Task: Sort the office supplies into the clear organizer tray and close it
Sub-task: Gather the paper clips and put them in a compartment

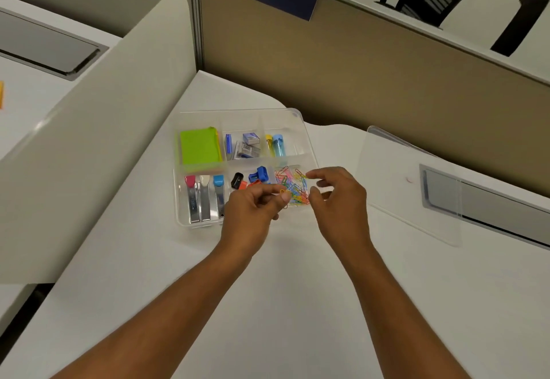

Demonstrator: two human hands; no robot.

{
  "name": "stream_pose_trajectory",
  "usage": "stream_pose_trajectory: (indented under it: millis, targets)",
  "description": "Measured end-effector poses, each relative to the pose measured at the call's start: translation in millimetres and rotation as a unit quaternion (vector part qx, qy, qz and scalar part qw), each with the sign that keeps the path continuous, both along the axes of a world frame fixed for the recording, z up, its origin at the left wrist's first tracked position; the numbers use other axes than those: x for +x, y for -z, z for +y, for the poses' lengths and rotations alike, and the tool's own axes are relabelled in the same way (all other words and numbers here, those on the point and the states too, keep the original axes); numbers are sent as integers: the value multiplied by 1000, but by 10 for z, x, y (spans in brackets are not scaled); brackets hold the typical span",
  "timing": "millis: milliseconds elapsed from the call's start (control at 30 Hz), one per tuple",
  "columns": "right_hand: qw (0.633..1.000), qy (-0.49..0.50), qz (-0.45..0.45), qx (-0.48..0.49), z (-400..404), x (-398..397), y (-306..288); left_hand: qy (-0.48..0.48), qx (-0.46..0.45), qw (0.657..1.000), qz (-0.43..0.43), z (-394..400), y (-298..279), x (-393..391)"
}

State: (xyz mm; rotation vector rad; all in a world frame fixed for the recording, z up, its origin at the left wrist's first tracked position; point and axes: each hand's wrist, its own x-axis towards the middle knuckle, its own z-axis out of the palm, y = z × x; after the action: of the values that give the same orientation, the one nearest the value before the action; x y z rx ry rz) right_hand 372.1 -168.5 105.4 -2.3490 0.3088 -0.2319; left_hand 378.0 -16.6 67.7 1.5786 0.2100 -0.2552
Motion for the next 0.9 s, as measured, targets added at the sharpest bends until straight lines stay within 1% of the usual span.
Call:
stream_pose_trajectory:
  millis: [67,133,233,300,367,500,533,600,667,733,800,833,867,900]
  targets:
    - [1000,2,6,3,27,-40,19,-6,-9,1000,0,12,-3,-8]
    - [998,-4,9,64,105,-175,40,-8,-16,1000,-5,29,5,-32]
    - [980,-20,46,191,271,-413,104,-14,-19,1000,-13,54,42,-94]
    - [975,10,42,219,308,-474,160,-16,-21,1000,-12,50,67,-123]
    - [981,31,19,189,284,-456,166,-16,-16,1000,-15,28,74,-137]
    - [996,22,-76,41,176,-234,88,-15,23,999,-34,-15,29,-134]
    - [996,10,-88,-6,139,-149,113,-12,37,999,-37,-27,26,-135]
    - [994,-17,-71,-83,58,-9,217,-2,68,997,-41,-52,35,-155]
    - [993,-18,-46,-105,-47,45,332,11,102,993,-65,-72,53,-199]
    - [992,8,-69,-105,-187,11,413,29,140,984,-105,-62,82,-258]
    - [988,35,-104,-113,-380,-68,497,58,196,966,-157,-12,142,-336]
    - [985,46,-107,-127,-505,-96,555,74,241,950,-185,14,177,-379]
    - [983,56,-91,-149,-641,-110,630,88,296,929,-206,32,211,-421]
    - [980,64,-55,-180,-785,-109,721,104,354,904,-217,42,249,-463]
